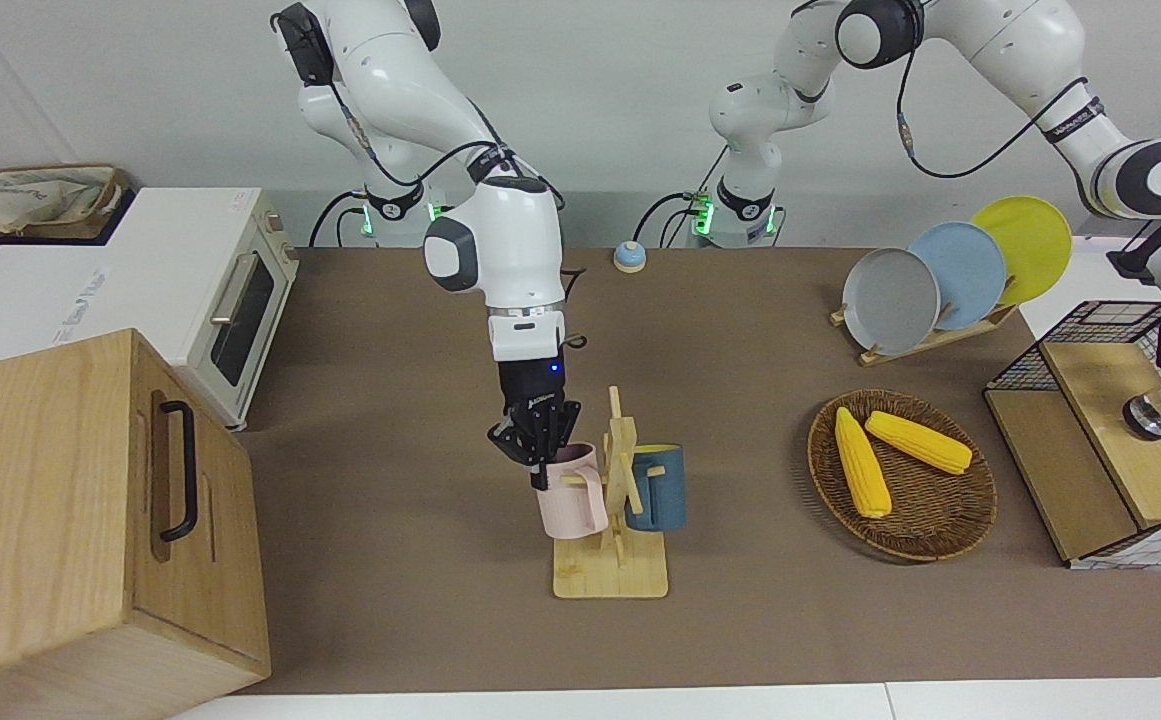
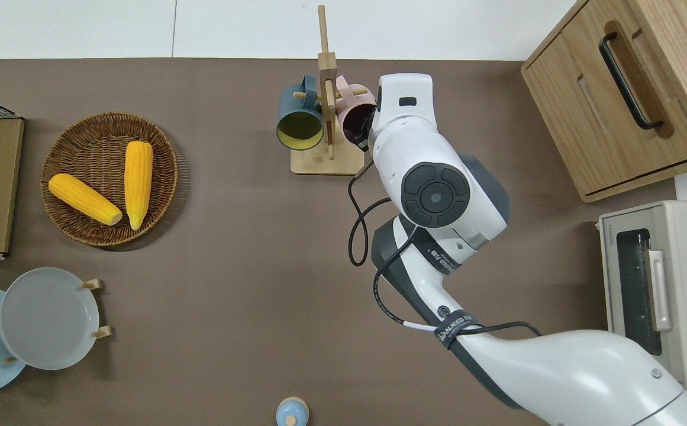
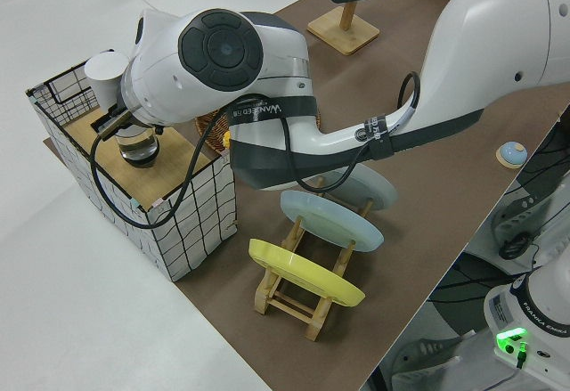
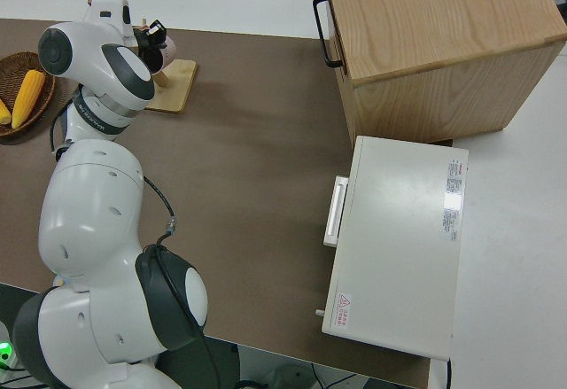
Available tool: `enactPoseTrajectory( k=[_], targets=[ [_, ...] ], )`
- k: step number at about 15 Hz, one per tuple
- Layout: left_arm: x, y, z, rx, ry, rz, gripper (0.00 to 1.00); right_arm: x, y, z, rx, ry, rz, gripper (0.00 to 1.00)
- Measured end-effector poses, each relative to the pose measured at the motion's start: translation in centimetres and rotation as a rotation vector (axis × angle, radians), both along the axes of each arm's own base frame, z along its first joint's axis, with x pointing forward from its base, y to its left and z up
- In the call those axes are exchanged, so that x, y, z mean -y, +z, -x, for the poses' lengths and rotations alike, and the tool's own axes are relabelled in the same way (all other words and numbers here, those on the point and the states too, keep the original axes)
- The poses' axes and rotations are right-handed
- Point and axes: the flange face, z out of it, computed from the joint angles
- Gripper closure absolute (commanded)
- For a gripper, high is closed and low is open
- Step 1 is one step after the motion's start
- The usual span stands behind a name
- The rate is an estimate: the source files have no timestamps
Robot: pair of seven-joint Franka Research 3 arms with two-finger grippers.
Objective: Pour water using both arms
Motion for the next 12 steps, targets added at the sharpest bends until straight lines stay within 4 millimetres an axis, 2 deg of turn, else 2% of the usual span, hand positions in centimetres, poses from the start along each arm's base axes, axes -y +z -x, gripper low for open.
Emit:
enactPoseTrajectory(
  k=[12],
  targets=[
    [-0.2,1.1,-0.1,0.013,0.015,-0.002,1.00,0.6,1.0,0.1,-0.006,-0.020,0.015,1.000]
  ],
)
